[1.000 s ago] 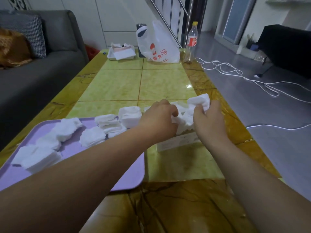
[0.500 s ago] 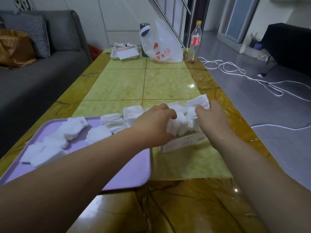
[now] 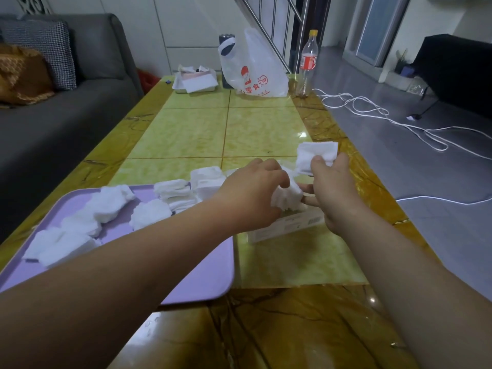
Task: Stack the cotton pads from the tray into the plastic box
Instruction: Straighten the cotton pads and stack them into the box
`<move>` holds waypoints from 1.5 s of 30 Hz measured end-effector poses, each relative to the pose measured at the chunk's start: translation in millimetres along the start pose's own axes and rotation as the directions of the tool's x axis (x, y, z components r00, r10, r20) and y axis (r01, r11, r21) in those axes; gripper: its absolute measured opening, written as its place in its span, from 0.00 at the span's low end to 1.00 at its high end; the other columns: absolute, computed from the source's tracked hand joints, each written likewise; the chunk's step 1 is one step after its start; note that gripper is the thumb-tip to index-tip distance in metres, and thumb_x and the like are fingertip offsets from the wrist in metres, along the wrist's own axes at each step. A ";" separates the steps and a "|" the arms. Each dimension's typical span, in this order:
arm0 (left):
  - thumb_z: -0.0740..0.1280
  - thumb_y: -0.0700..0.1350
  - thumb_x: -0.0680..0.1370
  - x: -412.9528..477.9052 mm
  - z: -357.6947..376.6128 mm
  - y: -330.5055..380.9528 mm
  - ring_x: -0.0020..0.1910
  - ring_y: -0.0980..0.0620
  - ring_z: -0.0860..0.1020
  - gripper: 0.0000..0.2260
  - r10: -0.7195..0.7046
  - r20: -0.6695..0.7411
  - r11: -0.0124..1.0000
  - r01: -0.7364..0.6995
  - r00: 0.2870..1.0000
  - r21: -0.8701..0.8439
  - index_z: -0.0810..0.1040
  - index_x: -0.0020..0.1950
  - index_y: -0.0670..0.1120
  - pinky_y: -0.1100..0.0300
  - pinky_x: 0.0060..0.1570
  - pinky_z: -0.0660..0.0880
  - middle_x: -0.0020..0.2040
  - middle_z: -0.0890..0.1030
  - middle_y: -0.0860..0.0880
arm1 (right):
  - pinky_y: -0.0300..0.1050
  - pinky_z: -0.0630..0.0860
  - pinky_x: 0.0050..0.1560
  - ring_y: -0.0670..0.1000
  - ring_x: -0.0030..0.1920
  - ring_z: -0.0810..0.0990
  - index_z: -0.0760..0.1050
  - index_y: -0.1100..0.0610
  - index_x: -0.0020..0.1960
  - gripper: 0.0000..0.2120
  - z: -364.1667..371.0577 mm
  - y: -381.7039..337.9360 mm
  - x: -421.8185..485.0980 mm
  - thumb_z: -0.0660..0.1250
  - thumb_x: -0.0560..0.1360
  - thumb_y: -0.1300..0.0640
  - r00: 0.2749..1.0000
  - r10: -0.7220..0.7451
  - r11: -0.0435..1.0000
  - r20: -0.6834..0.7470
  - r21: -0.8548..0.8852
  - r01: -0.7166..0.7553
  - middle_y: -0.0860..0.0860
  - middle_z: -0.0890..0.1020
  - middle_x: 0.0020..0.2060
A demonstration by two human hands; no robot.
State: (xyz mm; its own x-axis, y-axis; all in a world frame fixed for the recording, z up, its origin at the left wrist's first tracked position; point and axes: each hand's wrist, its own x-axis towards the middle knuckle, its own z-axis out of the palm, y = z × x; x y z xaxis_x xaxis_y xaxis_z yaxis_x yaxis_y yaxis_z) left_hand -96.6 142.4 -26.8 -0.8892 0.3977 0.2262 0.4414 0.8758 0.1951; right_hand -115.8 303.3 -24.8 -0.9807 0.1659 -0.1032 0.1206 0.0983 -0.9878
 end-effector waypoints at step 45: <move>0.64 0.52 0.75 -44.2 17.3 -21.0 0.61 0.44 0.76 0.18 -0.140 -0.121 0.986 0.127 0.983 -0.112 0.84 0.62 0.49 0.48 0.59 0.76 0.63 0.82 0.50 | 0.47 0.69 0.45 0.58 0.55 0.78 0.83 0.50 0.48 0.05 -4.8 21.7 11.2 0.70 0.77 0.51 0.938 -0.347 0.502 -0.015 -0.848 0.172 0.52 0.76 0.57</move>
State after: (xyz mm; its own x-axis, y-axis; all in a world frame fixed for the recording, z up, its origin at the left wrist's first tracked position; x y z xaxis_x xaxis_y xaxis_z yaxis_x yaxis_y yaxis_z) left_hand -68.7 111.2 -57.4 -0.9212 0.2349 0.3103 0.3356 0.8831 0.3279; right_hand -123.4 312.0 -46.9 -0.9592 0.1365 0.2474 0.0224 0.9095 -0.4151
